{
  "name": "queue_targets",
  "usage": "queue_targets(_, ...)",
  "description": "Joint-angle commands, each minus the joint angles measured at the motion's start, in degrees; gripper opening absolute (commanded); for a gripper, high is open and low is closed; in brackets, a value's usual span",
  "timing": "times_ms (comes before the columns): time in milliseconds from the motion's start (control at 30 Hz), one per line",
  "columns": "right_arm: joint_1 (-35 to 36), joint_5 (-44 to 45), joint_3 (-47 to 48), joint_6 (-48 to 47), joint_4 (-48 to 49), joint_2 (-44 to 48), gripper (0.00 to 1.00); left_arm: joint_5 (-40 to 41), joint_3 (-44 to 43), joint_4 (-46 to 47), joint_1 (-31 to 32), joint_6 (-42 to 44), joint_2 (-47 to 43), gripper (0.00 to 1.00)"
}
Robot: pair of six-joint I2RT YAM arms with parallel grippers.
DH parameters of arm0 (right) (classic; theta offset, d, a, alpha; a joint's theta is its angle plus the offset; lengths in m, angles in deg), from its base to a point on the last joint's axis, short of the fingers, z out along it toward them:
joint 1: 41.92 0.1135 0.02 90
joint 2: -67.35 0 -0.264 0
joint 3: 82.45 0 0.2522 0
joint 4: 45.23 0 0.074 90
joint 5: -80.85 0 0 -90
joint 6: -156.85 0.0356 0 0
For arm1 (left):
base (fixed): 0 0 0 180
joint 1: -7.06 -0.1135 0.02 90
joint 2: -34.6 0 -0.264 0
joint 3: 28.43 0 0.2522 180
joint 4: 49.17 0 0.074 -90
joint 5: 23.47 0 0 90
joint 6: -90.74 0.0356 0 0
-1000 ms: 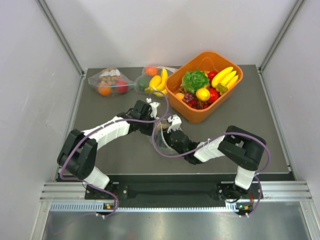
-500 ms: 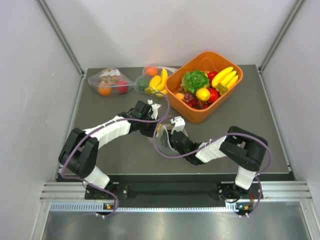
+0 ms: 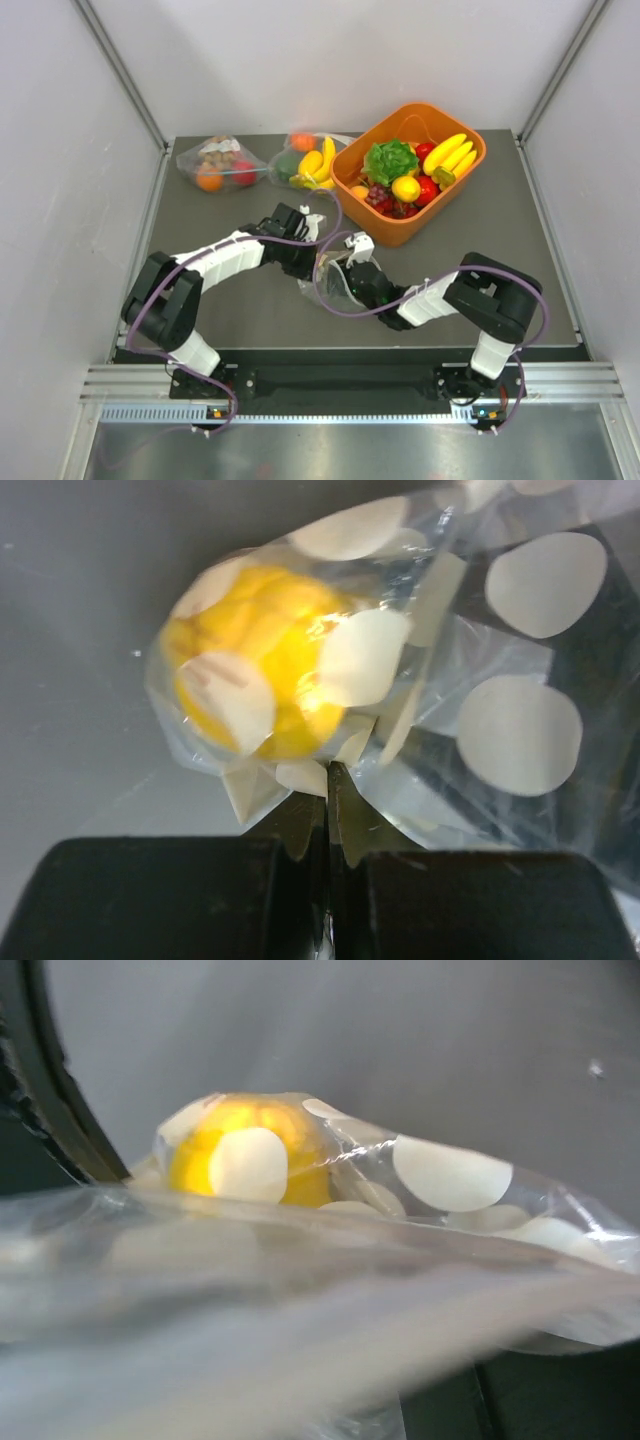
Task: Open the zip-top bag and remove the fake food
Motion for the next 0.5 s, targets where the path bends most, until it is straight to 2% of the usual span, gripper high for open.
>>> queue_targets(0,-0.5,-2.6,3.3,-2.2,2.5,-1.6,0.58,-5.9,-2.0,-0.4,0.2,1.5,0.8,0.0)
queue_targets(300,-0.5,-2.2,6.9,-5.4,-2.4,-3.9,0.54,-8.9,-2.1,0.2,0.2,1.9,0.5,0.0)
queue_targets(400,-0.5,-2.4,8.2,-5.7,-3.6,-4.5,0.39,-9.4,-2.1,0.3,0.3,2.1,0.4,0.0)
queue_targets(467,-0.5,-2.6,8.8,-6.1,-4.4,-4.9,0.23,-9.5,-2.1,0.3,0.3,2.3,0.2,0.0)
